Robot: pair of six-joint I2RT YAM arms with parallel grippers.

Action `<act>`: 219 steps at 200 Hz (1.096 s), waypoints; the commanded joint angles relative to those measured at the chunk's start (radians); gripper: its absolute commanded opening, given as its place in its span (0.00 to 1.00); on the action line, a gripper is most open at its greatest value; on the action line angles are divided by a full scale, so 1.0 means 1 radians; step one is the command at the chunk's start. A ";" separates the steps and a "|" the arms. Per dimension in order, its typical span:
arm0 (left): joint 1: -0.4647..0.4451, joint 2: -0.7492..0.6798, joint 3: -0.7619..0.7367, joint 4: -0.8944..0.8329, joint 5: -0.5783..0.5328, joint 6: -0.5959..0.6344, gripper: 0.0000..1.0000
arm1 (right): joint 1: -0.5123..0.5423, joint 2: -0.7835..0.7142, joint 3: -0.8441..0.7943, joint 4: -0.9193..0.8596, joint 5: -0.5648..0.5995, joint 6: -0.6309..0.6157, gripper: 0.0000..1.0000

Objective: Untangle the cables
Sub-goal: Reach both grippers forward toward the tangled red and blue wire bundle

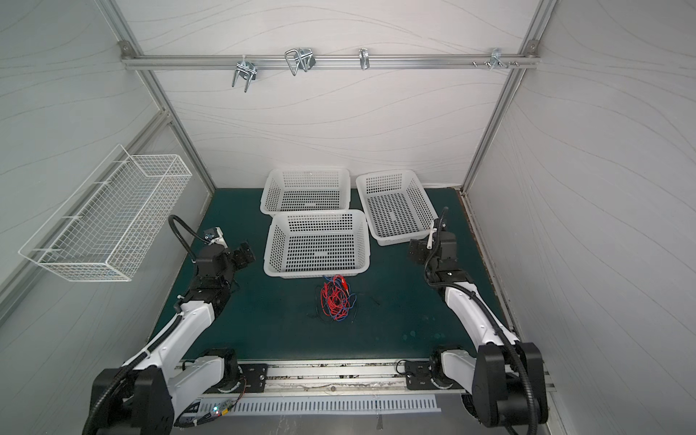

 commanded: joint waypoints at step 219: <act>-1.160 -0.012 0.125 -0.425 -0.473 -0.321 0.99 | 0.638 -0.192 0.040 -0.315 -0.156 0.131 0.88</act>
